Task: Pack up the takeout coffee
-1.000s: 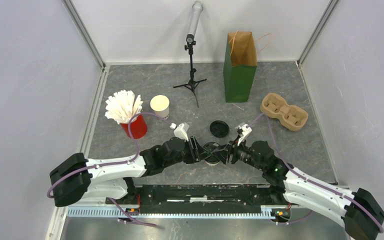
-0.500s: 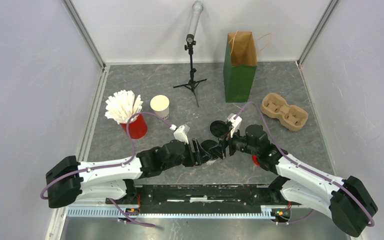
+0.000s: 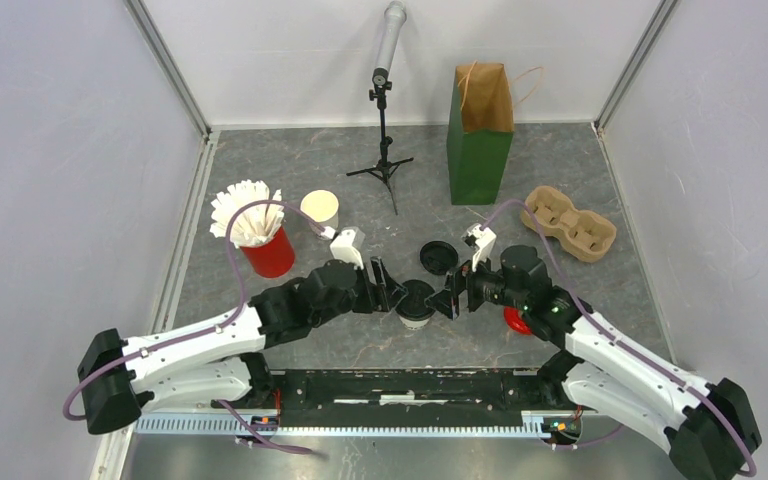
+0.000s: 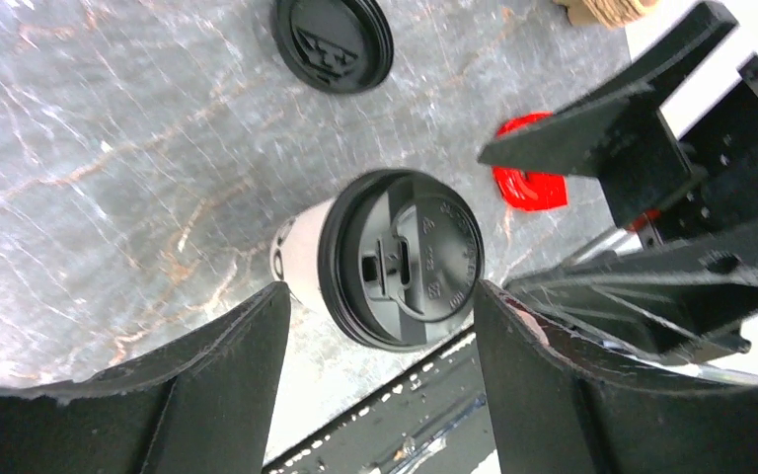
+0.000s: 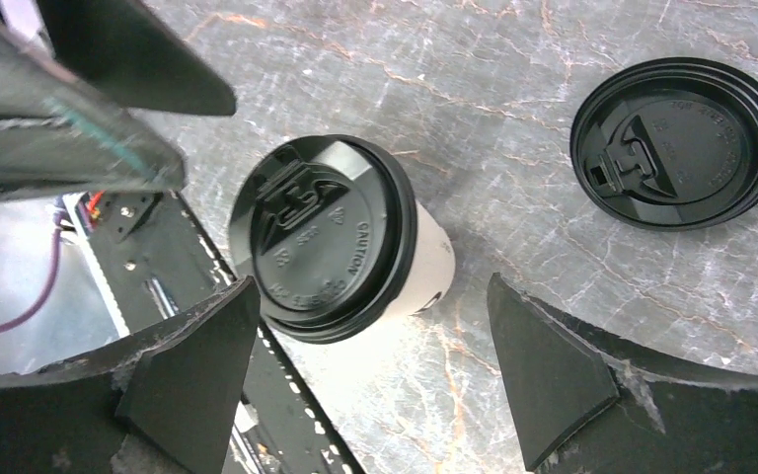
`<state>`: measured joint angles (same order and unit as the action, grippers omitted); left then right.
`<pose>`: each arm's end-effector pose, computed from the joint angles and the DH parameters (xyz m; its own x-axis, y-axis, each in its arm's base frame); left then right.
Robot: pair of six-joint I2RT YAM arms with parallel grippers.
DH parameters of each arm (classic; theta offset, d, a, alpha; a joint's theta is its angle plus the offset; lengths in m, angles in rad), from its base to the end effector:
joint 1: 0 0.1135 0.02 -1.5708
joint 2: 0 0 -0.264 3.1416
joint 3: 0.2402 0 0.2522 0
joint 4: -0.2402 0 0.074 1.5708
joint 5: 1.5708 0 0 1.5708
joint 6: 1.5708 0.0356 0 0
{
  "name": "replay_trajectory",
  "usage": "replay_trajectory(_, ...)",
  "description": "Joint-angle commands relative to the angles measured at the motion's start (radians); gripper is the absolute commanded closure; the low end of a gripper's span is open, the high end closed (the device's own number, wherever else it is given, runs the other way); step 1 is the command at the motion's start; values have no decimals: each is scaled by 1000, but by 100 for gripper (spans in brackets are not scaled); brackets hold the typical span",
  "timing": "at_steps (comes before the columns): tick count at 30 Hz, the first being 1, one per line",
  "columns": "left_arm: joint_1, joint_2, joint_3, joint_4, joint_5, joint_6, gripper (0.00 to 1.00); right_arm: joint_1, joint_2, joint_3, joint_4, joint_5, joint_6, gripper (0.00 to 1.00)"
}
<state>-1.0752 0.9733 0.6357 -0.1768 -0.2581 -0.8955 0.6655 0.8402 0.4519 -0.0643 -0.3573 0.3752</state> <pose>0.1111 -0.1865 0.2539 -0.7277 -0.2409 -0.6423 0.2830 0.7475 -0.6010 0.1416 0.1270 0.2260 -0.6227 -0.0523 -0.7807 -0.6424 0.6039 0.4719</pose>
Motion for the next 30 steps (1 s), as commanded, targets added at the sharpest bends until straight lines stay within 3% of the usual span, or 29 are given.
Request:
replay_trajectory(1,54,26,70,-14,54,156,26,-3,-52,4,-7,-12,66,8)
replay_trajectory(6,79,83,96,-12,136,221,27,-4,-69,-14,-7,-16,114,13)
replay_trajectory(10,101,135,83,35,205,244,28,-3,-87,-78,78,-44,204,24)
replay_trajectory(19,115,202,64,58,196,250,34,-3,-50,-170,264,-95,315,43)
replay_trajectory(25,115,225,58,44,189,250,41,-3,-52,-194,316,-101,336,45)
replay_trajectory(30,116,231,51,42,190,244,43,-3,-64,-192,328,-107,361,30)
